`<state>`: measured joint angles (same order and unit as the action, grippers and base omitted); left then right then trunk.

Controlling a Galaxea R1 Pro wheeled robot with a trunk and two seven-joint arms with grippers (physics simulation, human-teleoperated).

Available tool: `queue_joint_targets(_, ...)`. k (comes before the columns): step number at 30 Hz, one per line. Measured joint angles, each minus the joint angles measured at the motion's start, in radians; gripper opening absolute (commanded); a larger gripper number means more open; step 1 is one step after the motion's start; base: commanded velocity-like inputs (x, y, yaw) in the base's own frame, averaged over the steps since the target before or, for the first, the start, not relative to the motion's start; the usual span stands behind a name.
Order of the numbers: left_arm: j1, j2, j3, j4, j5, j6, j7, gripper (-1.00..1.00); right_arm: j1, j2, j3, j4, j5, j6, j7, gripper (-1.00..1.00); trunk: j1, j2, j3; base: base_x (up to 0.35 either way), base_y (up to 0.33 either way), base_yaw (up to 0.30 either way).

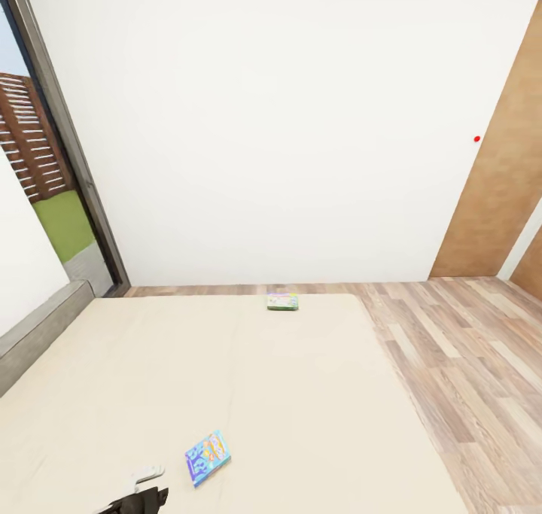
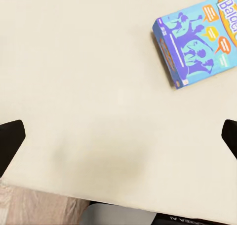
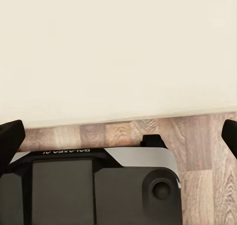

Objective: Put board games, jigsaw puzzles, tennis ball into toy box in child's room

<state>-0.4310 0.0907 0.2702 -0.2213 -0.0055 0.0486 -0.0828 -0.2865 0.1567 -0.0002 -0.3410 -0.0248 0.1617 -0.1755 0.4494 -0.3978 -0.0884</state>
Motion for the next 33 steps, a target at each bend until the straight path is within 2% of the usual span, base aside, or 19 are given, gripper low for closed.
queue_joint_targets(18, -0.001, -0.001, -0.001, -0.003, 0.001, 0.002, -0.002, 1.0, 0.0, 0.001, 0.003, 0.0, 0.001, 0.0, 0.0, 1.0, 0.0, 0.0, 0.0, 0.0, 0.009, 0.0)
queue_joint_targets(22, -0.008, 0.0, 0.004, -0.009, 0.002, 0.024, -0.002, 1.0, 0.0, 0.0, 0.002, 0.0, 0.001, 0.0, 0.0, 1.0, 0.0, 0.0, 0.0, 0.0, 0.0, 0.0)
queue_joint_targets(26, -0.029, 0.0, 0.007, -0.022, 0.002, 0.135, -0.002, 1.0, 0.0, -0.001, 0.002, 0.0, 0.001, 0.0, 0.0, 1.0, 0.0, 0.0, 0.0, 0.0, 0.0, 0.0)
queue_joint_targets(29, -0.086, -0.001, 0.009, -0.066, 0.004, 0.25, -0.003, 1.0, 0.0, -0.002, 0.001, 0.0, 0.001, -0.001, 0.0, 1.0, 0.0, 0.0, 0.0, 0.0, 0.0, 0.0)
queue_joint_targets(30, -0.111, -0.005, 0.009, -0.094, 0.006, 0.296, -0.003, 1.0, 0.0, -0.002, 0.001, 0.0, 0.001, -0.001, 0.0, 1.0, 0.0, 0.0, 0.0, 0.0, 0.0, 0.0)
queue_joint_targets(33, -0.148, -0.028, 0.008, -0.143, 0.006, 0.367, 0.0, 1.0, 0.0, -0.001, 0.001, -0.001, 0.001, -0.002, 0.0, 1.0, 0.0, 0.0, 0.0, 0.0, 0.0, 0.0)
